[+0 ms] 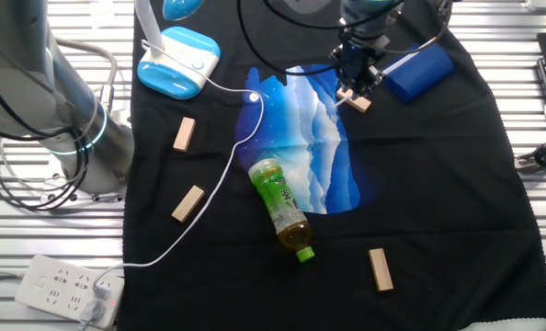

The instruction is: Wave the flag

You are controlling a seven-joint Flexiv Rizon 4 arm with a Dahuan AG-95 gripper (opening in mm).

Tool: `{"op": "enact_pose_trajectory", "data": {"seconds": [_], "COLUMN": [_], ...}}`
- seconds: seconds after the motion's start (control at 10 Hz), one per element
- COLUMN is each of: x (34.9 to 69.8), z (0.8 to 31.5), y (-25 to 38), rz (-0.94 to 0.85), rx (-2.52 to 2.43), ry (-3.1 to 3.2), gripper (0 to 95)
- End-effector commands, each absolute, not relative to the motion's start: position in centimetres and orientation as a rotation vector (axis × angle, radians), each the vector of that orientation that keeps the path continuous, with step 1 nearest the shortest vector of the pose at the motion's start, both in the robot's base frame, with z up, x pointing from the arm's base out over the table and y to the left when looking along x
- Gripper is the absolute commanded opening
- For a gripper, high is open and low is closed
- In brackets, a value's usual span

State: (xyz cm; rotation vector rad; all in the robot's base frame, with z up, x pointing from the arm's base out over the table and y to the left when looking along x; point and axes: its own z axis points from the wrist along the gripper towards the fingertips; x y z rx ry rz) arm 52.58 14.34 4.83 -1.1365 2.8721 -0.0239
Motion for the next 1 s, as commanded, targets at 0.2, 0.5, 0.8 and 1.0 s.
{"op": "enact_pose_trajectory", "data": {"seconds": [0.2,0.5,0.8,1.0], "x": [52.7,52.3,52.2,52.3], "z": [9.5,11.0,11.2,11.2], "y": [12.2,10.7,10.6,10.6], "rz": [-0.003,-0.022,-0.011,-0.003], "rx": [-1.156,-1.157,-1.175,-1.209], "ry": [2.888,2.894,2.879,2.868], "gripper": [19.0,19.0,19.0,19.0]}}
